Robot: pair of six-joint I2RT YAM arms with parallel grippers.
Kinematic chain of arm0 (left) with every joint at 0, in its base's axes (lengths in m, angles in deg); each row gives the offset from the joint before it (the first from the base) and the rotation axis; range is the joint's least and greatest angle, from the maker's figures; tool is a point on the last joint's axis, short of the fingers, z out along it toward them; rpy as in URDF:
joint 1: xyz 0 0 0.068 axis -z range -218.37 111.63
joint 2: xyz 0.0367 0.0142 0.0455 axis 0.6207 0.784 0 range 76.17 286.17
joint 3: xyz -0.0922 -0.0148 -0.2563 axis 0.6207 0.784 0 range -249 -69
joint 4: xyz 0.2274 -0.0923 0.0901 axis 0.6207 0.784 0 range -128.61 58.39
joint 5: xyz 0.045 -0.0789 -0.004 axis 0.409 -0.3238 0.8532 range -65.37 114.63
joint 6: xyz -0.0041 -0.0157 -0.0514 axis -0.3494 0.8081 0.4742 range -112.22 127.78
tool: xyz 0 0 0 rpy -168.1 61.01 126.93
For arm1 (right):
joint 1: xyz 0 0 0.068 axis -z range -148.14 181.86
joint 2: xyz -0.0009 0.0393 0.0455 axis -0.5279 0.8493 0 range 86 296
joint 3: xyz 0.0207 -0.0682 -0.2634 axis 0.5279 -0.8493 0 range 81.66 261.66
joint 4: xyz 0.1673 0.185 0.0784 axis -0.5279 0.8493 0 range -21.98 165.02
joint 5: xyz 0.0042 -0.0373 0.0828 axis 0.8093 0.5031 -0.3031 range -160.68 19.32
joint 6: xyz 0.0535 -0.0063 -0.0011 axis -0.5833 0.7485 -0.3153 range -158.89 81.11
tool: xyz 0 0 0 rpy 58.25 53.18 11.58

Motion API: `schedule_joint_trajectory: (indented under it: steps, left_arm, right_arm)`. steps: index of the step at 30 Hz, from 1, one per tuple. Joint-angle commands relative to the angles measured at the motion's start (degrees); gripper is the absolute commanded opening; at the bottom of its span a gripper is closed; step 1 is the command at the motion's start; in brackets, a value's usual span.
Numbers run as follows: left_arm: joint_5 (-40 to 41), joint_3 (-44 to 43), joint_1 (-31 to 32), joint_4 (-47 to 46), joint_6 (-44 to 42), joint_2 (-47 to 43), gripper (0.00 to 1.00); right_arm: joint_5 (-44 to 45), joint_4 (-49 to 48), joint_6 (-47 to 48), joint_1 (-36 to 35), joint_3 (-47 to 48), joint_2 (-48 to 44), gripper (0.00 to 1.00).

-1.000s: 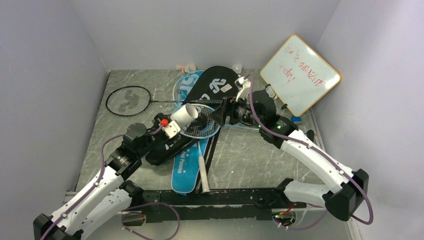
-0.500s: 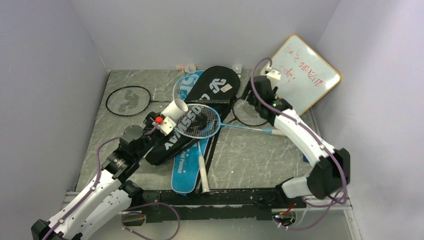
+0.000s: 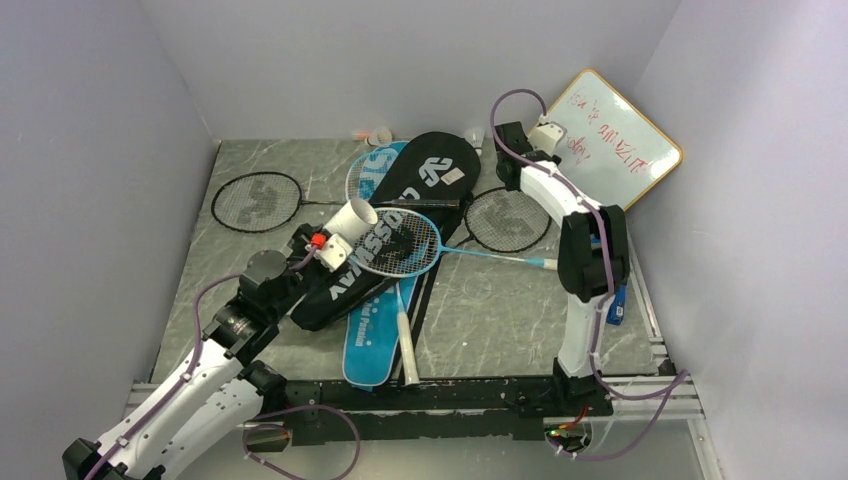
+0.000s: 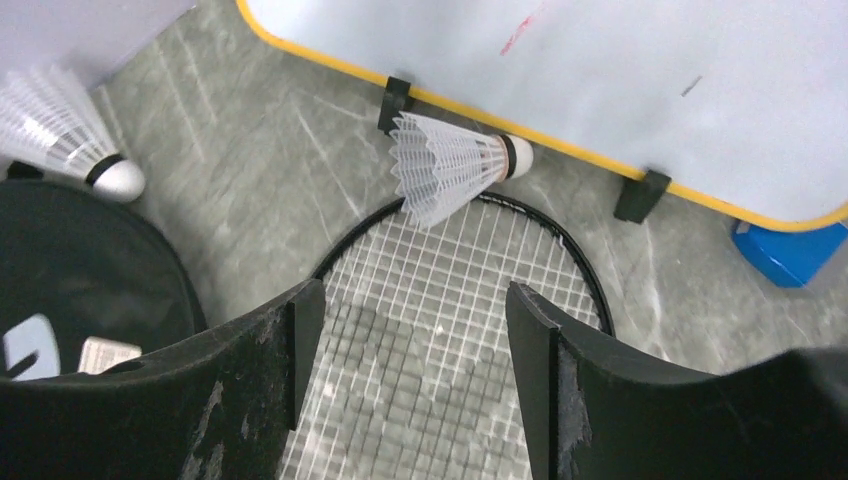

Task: Pack up the badminton gear
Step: Pick up the shuttlecock at the center of the board.

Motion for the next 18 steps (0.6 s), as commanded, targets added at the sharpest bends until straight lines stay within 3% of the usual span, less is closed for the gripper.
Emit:
schedule_joint_trajectory:
  steps: [1,10,18]
  left_arm:
    - [-1.0,-2.52,-0.24,-2.75,0.21,-0.28,0.54]
    - [-0.9,-2.77,-0.3,-2.51,-0.09,0.42,0.54]
    - [-0.31,-2.61,-0.6,-2.3,-0.1,-0.17,0.54]
  right_arm:
    - [5.47,1.77,1.3,0.98,6.42,5.87,0.7]
    - [8.12,5.63,0.39,1.63,15.18,16.49,0.69]
    - [9.87,4.95,-0.24,2.76,16.25,19.74,0.68]
